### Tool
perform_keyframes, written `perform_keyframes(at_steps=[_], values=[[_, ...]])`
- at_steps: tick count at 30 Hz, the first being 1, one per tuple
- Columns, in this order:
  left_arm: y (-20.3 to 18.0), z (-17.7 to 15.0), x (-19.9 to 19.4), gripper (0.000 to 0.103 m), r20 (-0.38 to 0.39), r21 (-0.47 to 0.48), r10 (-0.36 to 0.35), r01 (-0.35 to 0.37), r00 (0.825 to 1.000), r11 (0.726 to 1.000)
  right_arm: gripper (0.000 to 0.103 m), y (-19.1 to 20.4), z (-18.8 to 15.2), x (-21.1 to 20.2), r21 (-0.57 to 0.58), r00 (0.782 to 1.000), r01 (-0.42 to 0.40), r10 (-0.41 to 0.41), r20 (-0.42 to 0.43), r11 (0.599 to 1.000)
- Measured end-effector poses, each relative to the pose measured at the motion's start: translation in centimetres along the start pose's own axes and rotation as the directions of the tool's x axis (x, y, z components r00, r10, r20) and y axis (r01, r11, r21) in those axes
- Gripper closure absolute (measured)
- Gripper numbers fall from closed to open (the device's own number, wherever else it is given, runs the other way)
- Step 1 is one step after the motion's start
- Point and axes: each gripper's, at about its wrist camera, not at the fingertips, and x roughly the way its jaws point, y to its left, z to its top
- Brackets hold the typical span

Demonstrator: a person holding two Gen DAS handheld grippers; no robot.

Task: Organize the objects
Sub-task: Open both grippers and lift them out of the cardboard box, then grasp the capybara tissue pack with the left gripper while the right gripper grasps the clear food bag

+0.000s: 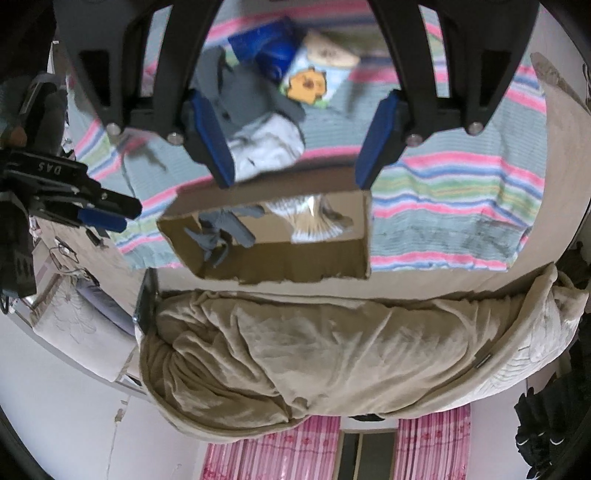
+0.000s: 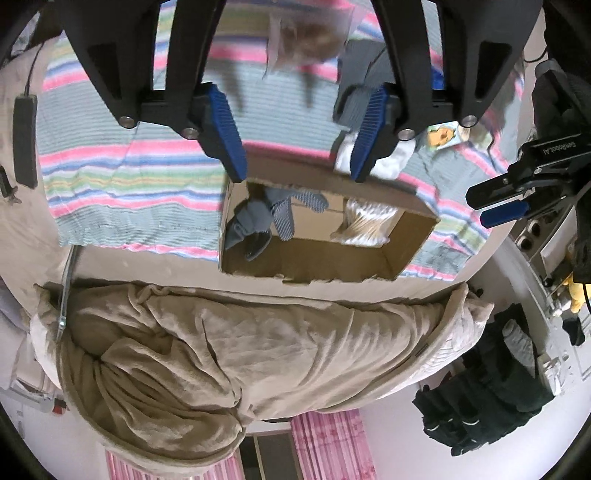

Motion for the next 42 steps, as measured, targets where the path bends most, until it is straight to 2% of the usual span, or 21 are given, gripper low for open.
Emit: perform_keyframes(at_steps=[3, 6, 8, 10, 23, 42], values=[[-0.2, -1.0, -1.0, 0.034, -0.006, 0.000, -0.003, 0.003, 1.000, 1.000, 0.038, 0.6, -0.8, -1.0, -0.007, 1.000, 0.003, -0.003, 0.000, 1.000], [-0.2, -1.8, -1.7, 0.033, -0.011, -0.005, -0.004, 0.004, 1.000, 1.000, 0.031, 1.2, -1.5, -1.8, -0.015, 1.000, 0.006, -0.006, 0.006, 1.000], [-0.1, -2.4, -2.0, 0.024, -0.021, -0.012, -0.002, 0.002, 1.000, 1.000, 0.030, 1.5, -2.0, -2.3, -0.020, 1.000, 0.006, -0.006, 0.009, 1.000], [-0.1, -3.0, -2.1, 0.021, -0.028, -0.019, -0.001, 0.001, 1.000, 1.000, 0.029, 1.8, -2.6, -2.6, -0.021, 1.000, 0.003, -0.003, 0.002, 1.000], [0.9, -6.6, 0.2, 0.021, -0.136, -0.013, 0.043, -0.045, 0.990, 0.999, 0.029, 1.5, -6.8, -0.2, 0.005, 0.994, 0.010, -0.010, -0.109, 1.000], [2.1, -8.5, 5.2, 0.021, -0.244, -0.002, 0.073, -0.075, 0.967, 0.997, 0.029, 0.0, -9.2, 3.9, 0.047, 0.974, 0.030, -0.019, -0.224, 0.998]])
